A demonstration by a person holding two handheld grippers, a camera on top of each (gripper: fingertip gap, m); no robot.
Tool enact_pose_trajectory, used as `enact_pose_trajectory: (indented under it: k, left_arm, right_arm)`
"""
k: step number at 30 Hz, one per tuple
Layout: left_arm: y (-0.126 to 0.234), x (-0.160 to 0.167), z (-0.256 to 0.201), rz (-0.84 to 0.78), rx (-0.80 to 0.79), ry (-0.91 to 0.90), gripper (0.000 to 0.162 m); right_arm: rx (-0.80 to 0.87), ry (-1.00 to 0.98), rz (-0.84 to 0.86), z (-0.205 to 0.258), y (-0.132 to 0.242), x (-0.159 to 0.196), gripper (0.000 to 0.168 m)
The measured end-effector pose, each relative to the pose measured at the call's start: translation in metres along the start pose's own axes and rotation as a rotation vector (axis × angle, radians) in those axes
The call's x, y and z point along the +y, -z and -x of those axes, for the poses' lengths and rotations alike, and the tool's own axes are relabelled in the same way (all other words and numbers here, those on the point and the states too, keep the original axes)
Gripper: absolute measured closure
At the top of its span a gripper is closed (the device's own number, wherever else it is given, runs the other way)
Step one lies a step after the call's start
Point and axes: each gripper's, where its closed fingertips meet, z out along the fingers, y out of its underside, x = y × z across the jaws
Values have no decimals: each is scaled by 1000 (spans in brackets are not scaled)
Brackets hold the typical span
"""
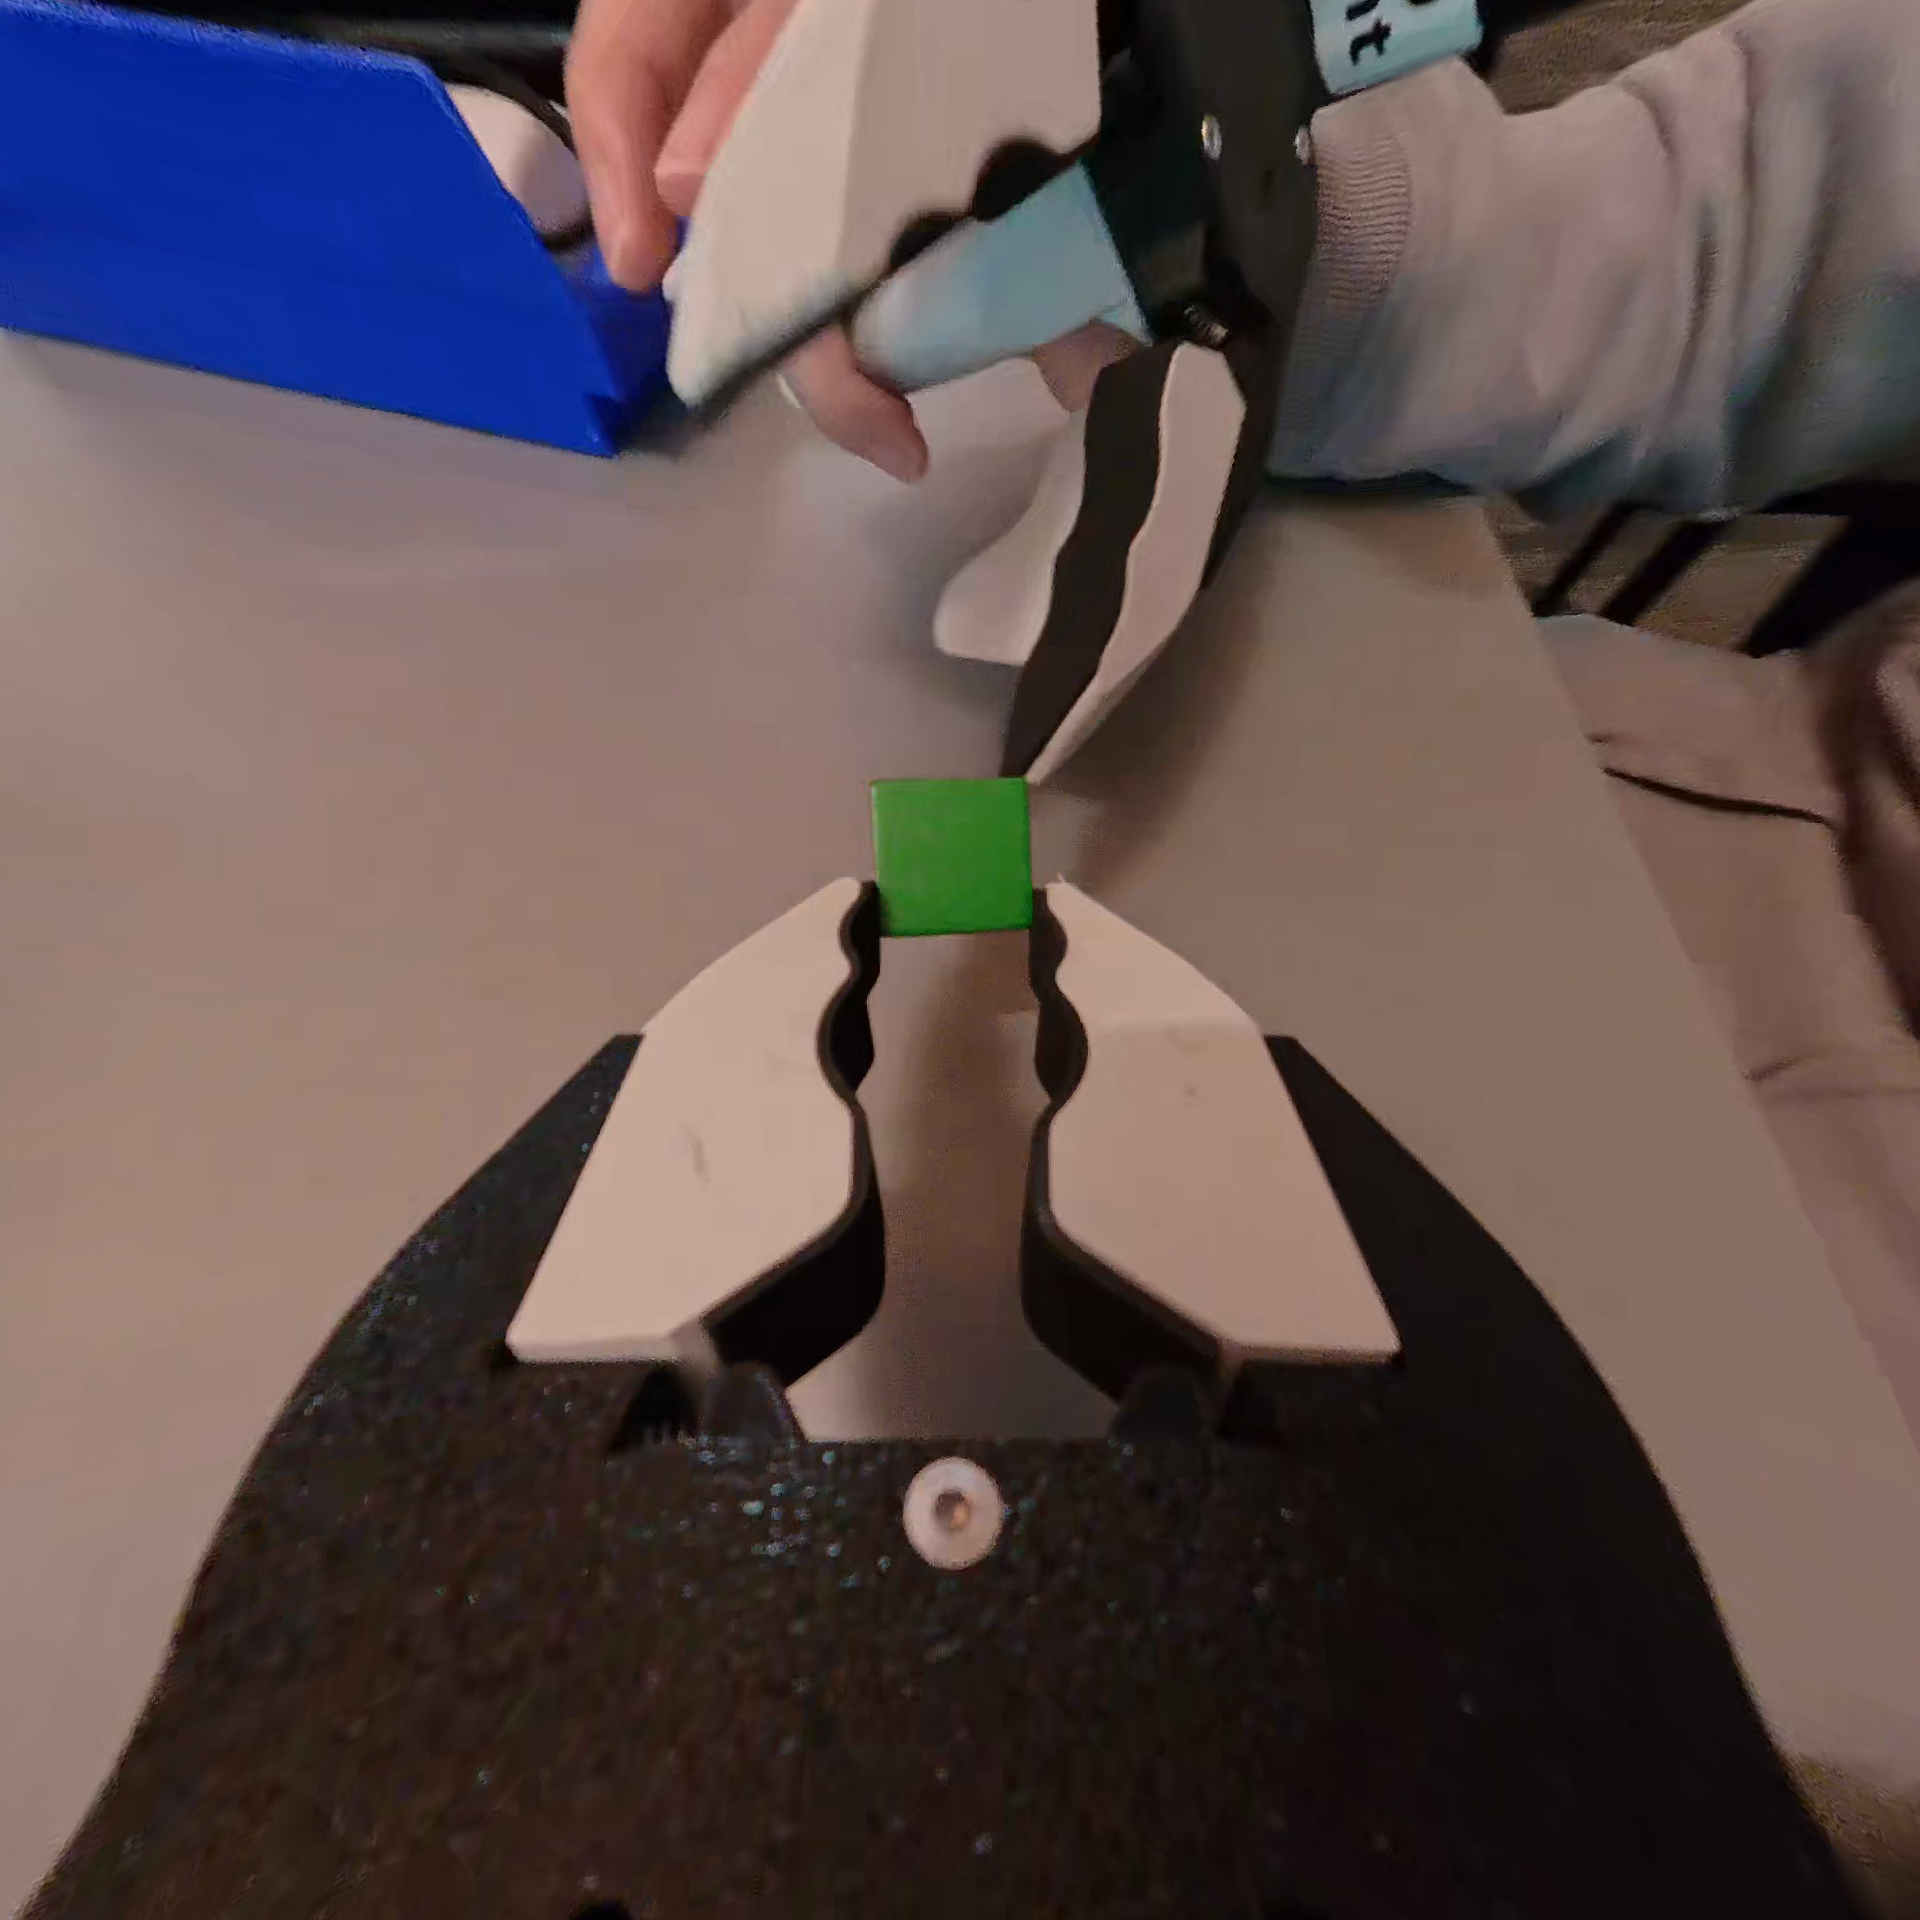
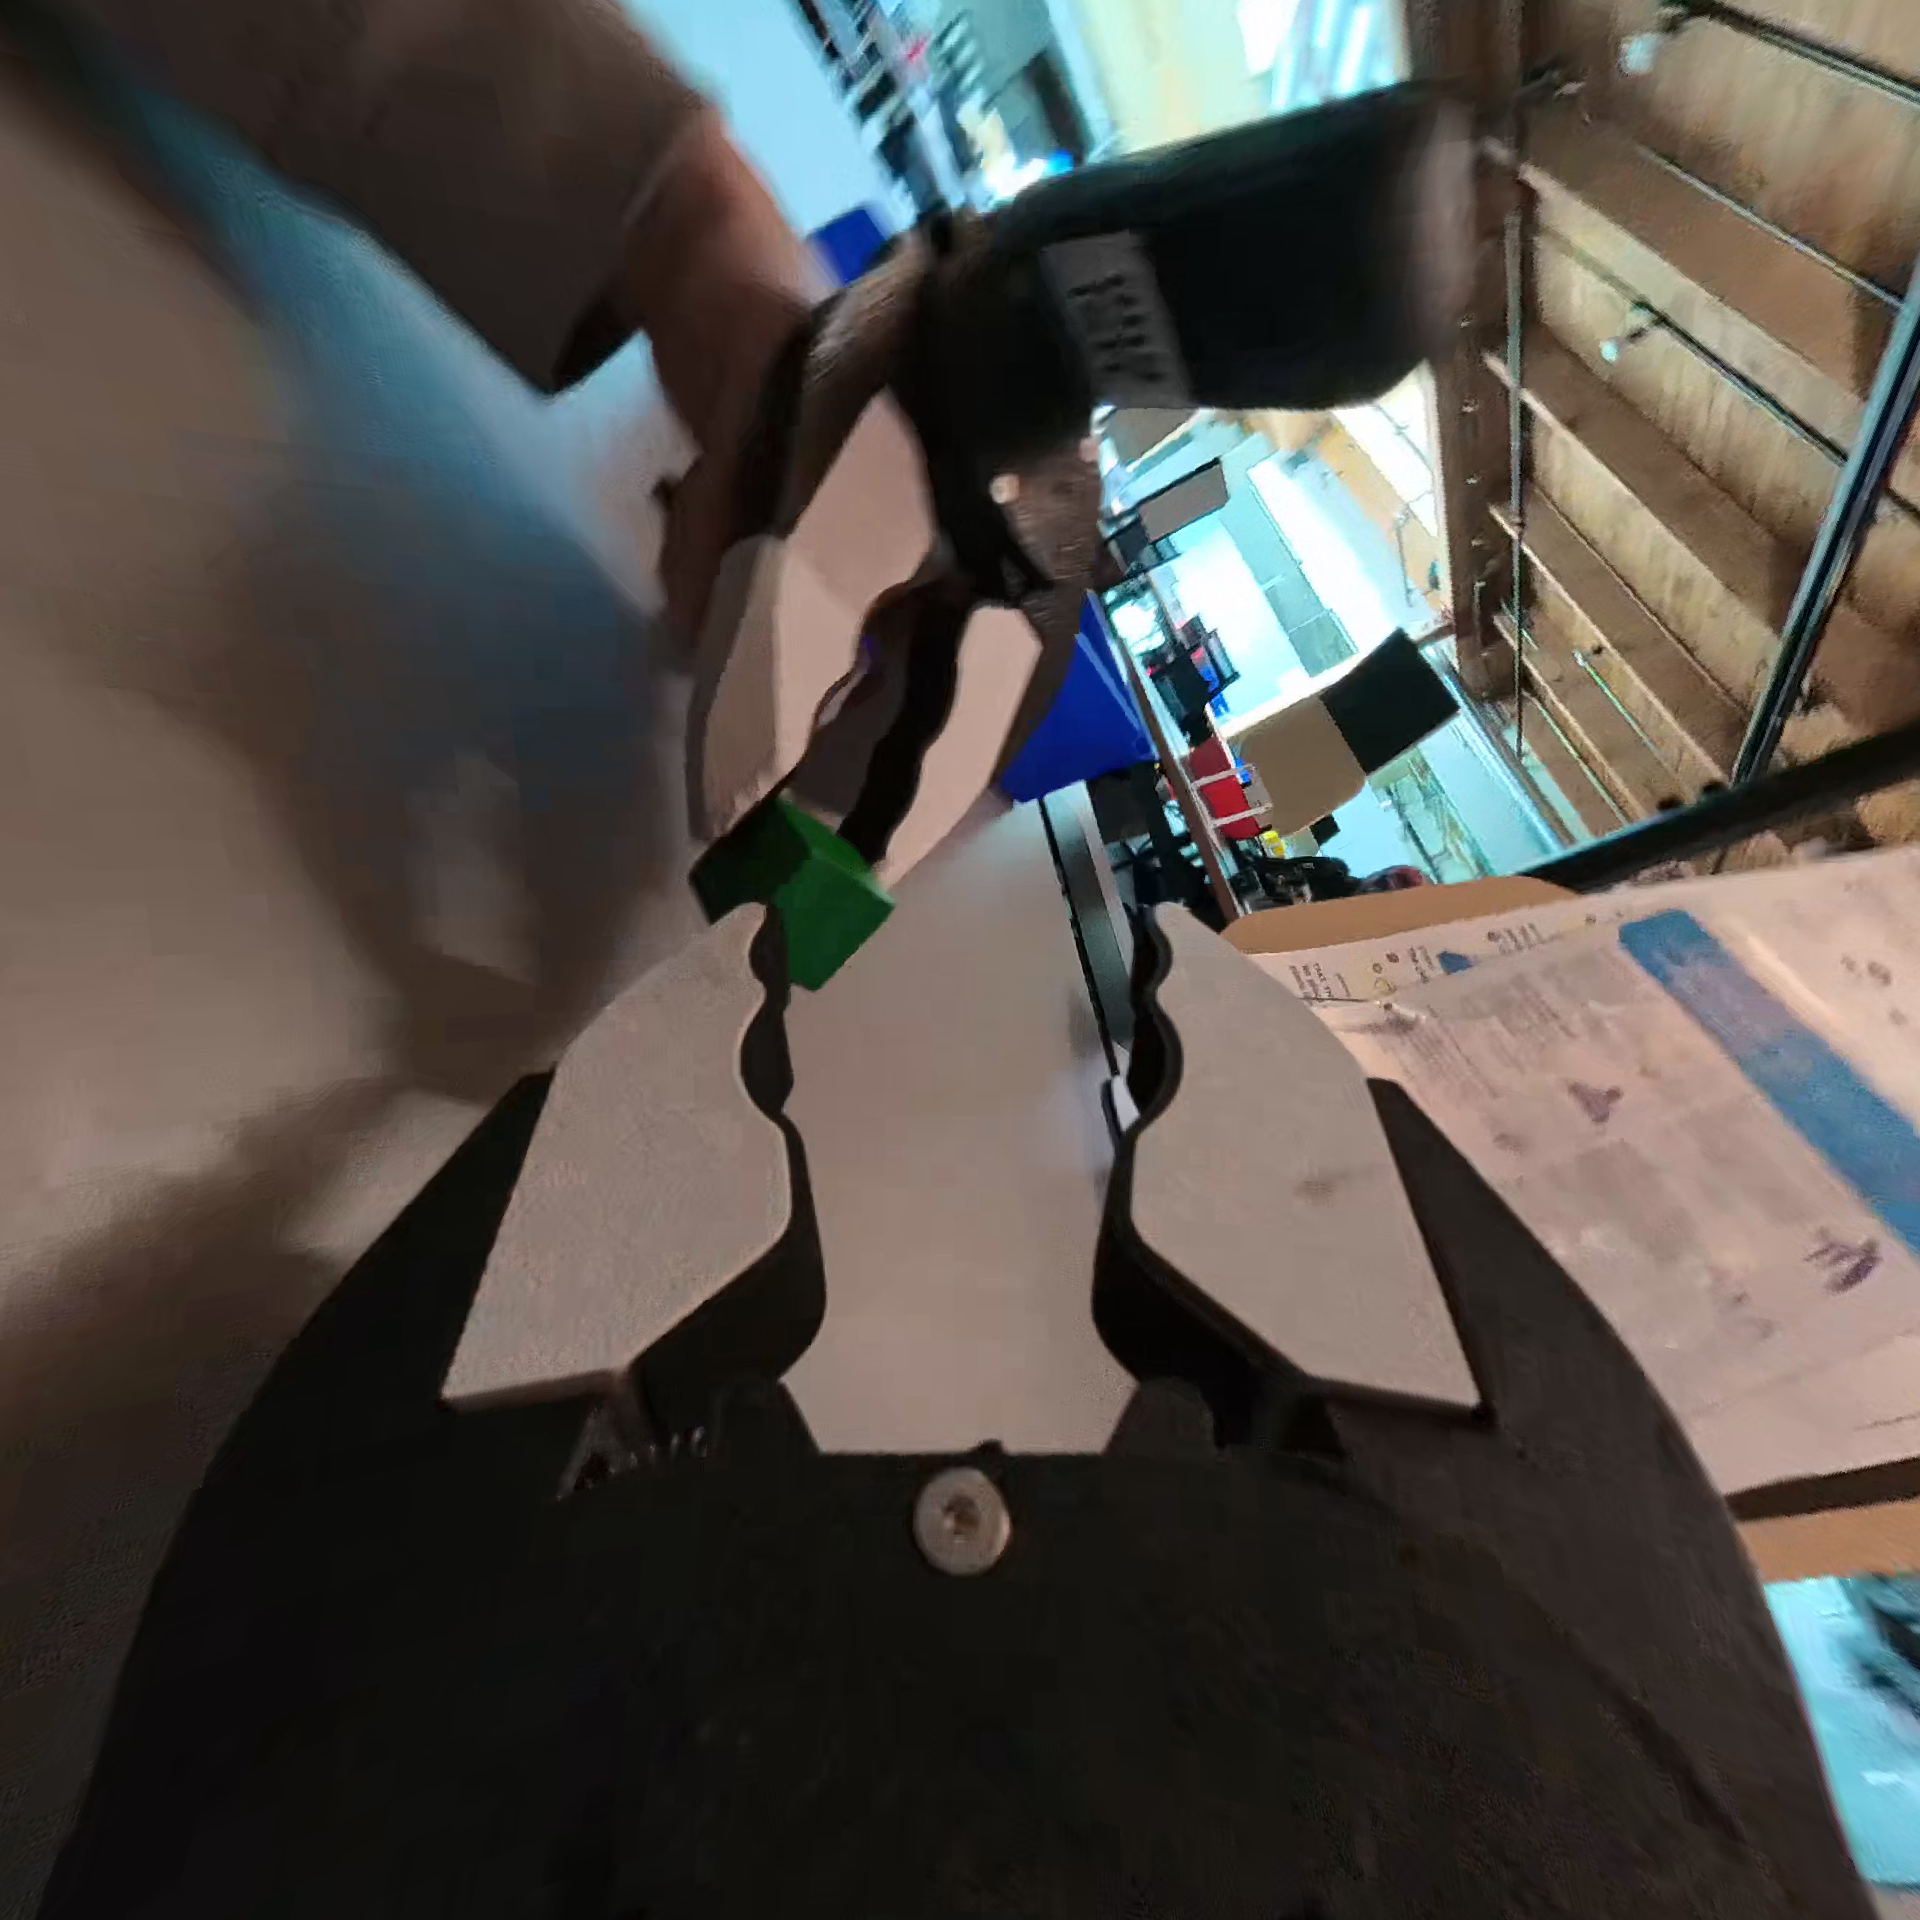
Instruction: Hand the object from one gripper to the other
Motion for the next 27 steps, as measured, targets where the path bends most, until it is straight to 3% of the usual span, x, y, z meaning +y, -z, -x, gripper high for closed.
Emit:
enact_pose_trajectory:
  k: [3,12,17,20,23,27]
  left_arm:
    - [5,5,-9,26,100,85,135]
    - [18,16,-33,52,331,243,135]
    - [10,22,-49,106,426,251,135]
    - [11,22,-53,104,463,269,135]
    - [9,13,-33,-7,348,231,135]
    - [29,-26,28,-336,-97,124,119]
  right_arm:
    - [-43,158,34,16,-5,0,120]
    - [-181,218,1,57,-21,-15,106]
    - [-235,199,-58,71,-24,-29,138]
    - [-264,157,-59,74,-24,-31,140]
    - [-178,97,38,58,-28,-16,140]
    - [102,-254,104,-7,-21,9,139]
